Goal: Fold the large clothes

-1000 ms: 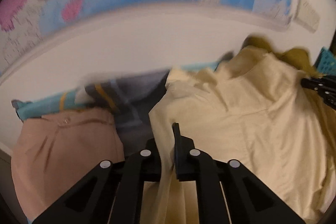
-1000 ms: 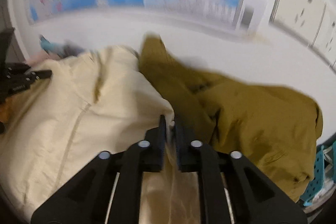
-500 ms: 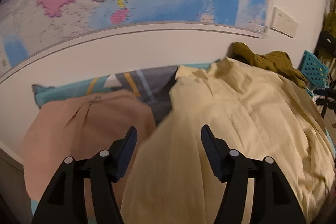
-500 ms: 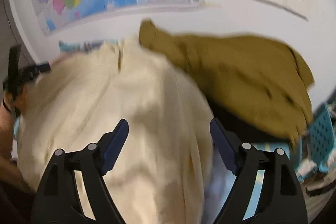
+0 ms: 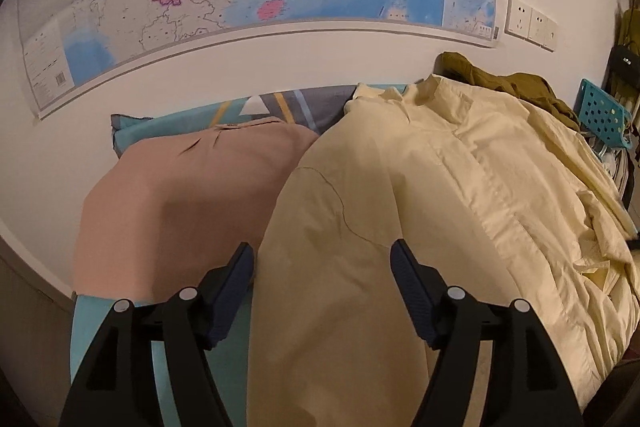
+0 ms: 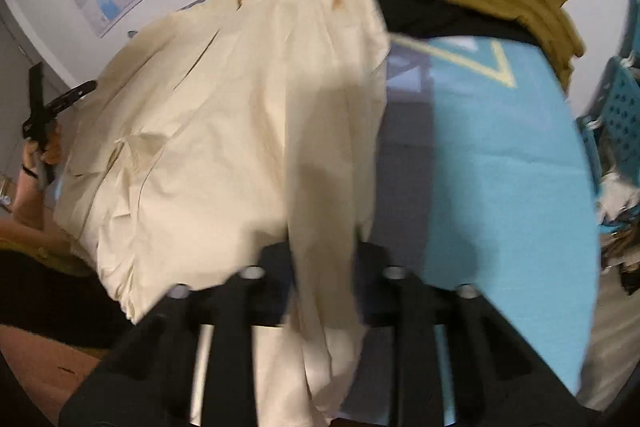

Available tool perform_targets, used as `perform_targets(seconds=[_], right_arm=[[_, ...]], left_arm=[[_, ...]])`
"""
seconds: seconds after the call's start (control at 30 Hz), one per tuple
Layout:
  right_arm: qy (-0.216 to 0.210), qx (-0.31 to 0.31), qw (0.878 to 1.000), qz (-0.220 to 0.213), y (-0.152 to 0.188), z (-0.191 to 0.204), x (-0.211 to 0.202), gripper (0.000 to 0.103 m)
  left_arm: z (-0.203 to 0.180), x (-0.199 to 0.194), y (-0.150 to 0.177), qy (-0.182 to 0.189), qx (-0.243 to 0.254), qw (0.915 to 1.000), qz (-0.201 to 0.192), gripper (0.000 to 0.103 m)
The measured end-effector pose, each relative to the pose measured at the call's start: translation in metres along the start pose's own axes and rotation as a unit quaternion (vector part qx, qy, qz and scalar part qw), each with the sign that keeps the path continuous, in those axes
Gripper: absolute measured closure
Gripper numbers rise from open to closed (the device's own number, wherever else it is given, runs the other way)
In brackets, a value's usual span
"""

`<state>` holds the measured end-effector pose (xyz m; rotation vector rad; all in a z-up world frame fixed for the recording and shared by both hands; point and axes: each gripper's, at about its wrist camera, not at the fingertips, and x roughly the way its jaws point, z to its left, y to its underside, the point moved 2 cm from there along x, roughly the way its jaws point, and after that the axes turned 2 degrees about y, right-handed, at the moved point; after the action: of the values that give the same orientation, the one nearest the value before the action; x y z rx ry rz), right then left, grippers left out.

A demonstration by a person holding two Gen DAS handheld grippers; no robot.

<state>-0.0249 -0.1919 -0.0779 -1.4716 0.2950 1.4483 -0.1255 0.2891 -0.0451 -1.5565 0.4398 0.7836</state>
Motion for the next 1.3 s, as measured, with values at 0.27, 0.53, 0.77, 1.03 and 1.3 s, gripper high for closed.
perform_targets(seconds=[0.27,0.53,0.77,1.03,1.3], right_arm=[[0.133,-0.029,0.985,-0.108,-0.082,-0.014,-0.106,0.097],[0.197,0.006,0.98,-0.012,-0.085,-0.051,-0.013,0.072],[0.143,0.091,0.982,-0.086,-0.052,-0.06,-0.032,0.03],[-0.001,0.213,0.962,-0.17,0.012,-0.064,-0.071,0.025],[-0.109,0.304,0.934,-0.15,0.05,-0.057,-0.029,0.024]], left_arm=[[0.006,-0.011,-0.003,-0.029,0.01,0.9995,-0.007,0.035],[0.022,-0.012,0.024,-0.012,0.01,0.9996,0.025,0.028],[0.023,0.012,0.049,0.031,0.02,0.9957,0.085,0.024],[0.036,0.016,0.048,0.066,-0.035,0.9935,0.086,0.09],[0.101,0.002,0.011,-0.026,-0.129,0.9894,0.063,0.078]])
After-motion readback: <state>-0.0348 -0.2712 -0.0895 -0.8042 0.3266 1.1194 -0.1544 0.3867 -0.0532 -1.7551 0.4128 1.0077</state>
